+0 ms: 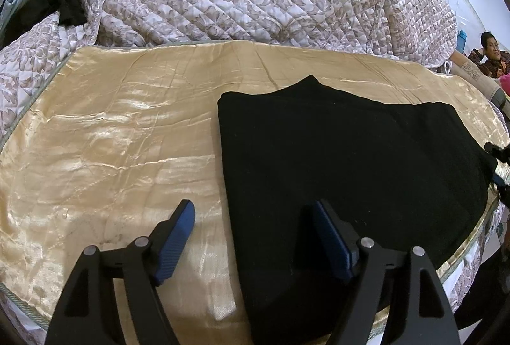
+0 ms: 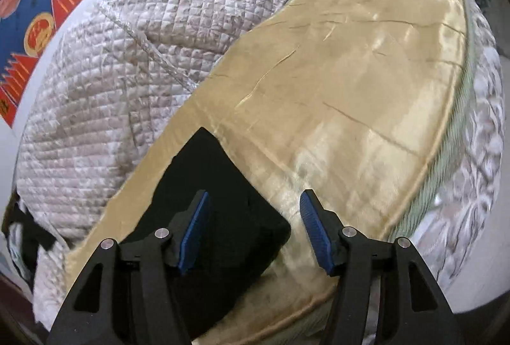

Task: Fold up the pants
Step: 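Grasp the pants with the right gripper and lift them over the stack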

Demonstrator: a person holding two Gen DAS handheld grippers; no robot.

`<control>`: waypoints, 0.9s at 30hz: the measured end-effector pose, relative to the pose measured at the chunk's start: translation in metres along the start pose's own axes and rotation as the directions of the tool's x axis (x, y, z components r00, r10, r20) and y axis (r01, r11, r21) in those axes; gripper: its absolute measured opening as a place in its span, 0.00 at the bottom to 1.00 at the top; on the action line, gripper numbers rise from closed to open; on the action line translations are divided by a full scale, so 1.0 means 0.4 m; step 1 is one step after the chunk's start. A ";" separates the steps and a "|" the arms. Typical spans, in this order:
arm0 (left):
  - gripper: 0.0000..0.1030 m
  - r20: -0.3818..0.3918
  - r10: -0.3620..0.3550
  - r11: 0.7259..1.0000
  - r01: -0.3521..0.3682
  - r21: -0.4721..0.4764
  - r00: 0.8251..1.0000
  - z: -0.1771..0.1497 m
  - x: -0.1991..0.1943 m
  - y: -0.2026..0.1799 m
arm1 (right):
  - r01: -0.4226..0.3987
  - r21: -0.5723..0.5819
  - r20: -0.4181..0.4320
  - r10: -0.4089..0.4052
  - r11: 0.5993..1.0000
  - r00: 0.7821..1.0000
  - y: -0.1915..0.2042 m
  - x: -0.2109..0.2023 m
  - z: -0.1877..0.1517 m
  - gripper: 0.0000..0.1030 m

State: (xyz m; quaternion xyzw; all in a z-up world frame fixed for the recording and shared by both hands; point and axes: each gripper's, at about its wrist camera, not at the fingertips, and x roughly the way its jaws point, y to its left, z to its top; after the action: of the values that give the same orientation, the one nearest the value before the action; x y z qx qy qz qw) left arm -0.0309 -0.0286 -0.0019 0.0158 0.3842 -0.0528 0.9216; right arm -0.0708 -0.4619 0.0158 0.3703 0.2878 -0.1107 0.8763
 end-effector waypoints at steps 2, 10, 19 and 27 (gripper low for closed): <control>0.77 0.000 0.001 1.000 -0.001 0.001 1.000 0.000 0.000 0.001 | -0.006 -0.020 -0.018 0.006 1.000 1.000 0.013 -0.003 -0.028 0.60; 0.77 -0.001 -0.003 1.000 0.003 0.001 1.000 0.002 0.001 0.006 | -0.057 0.011 -0.017 0.057 0.998 0.998 0.018 0.003 -0.023 0.61; 0.78 0.000 0.003 1.000 -0.003 0.000 1.000 0.004 0.002 0.002 | -0.075 -0.045 -0.085 0.071 0.996 0.994 0.048 -0.006 -0.083 0.61; 0.78 -0.006 0.002 1.000 -0.002 -0.004 1.000 0.006 0.004 0.004 | -0.106 -0.009 -0.045 0.105 0.994 0.993 0.050 0.043 -0.013 0.61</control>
State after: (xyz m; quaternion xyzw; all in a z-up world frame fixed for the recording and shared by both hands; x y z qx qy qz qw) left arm -0.0278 -0.0272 -0.0014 0.0144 0.3870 -0.0508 0.9206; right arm -0.0508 -0.4440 0.0144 0.3825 0.2878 -0.0545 0.8763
